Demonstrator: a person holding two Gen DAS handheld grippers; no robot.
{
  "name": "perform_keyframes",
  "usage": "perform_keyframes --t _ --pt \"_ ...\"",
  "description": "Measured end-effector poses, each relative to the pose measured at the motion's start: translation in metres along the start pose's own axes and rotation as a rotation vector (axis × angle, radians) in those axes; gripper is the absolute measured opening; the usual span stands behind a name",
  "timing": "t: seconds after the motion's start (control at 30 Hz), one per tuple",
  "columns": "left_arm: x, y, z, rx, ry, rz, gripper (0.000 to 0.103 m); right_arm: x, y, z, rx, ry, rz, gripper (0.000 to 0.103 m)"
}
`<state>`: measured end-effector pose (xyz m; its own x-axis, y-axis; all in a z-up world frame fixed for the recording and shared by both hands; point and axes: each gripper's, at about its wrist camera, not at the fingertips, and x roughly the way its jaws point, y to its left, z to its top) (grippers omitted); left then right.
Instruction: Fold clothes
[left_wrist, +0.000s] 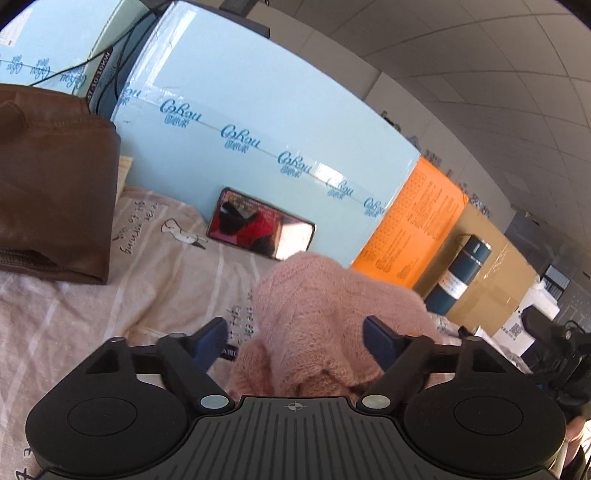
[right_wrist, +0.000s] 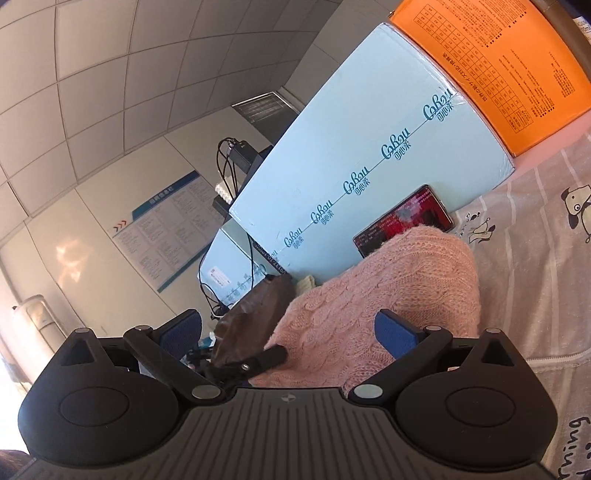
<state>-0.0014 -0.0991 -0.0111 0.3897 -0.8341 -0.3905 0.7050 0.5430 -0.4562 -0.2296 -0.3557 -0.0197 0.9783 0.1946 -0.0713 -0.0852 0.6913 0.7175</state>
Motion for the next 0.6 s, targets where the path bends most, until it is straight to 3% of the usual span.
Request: perform_keyframes --t 0.07,0.17,0.23,0.3,0.43,0.5,0.57,0.6 --pt "-0.001 0.0 0.003 -0.001 -0.015 0.023 0.09 0.004 -0.004 -0.001 0.009 0.019 -0.035 0.101" --pt "0.017 0.005 -0.003 0.002 0.071 0.055 0.09 0.014 -0.015 -0.004 0.04 0.055 -0.118 0.101" --pt "0.02 0.006 -0.006 -0.016 0.086 0.025 0.09 0.02 -0.023 -0.006 0.06 0.071 -0.169 0.101" --pt "0.021 0.006 -0.008 -0.037 0.093 -0.012 0.09 0.018 -0.025 -0.007 0.065 0.061 -0.168 0.101" --pt "0.025 0.007 -0.012 -0.079 0.108 -0.087 0.093 -0.001 -0.016 -0.005 0.035 -0.091 -0.179 0.101" --pt "0.026 0.008 -0.014 -0.099 0.116 -0.124 0.099 -0.005 -0.012 -0.003 -0.023 -0.158 -0.315 0.102" --pt "0.028 0.009 -0.017 -0.12 0.123 -0.161 0.1 0.001 -0.02 -0.002 -0.017 -0.14 -0.465 0.101" --pt "0.029 0.009 -0.018 -0.131 0.127 -0.179 0.1 0.005 -0.027 -0.002 0.019 -0.101 -0.482 0.101"
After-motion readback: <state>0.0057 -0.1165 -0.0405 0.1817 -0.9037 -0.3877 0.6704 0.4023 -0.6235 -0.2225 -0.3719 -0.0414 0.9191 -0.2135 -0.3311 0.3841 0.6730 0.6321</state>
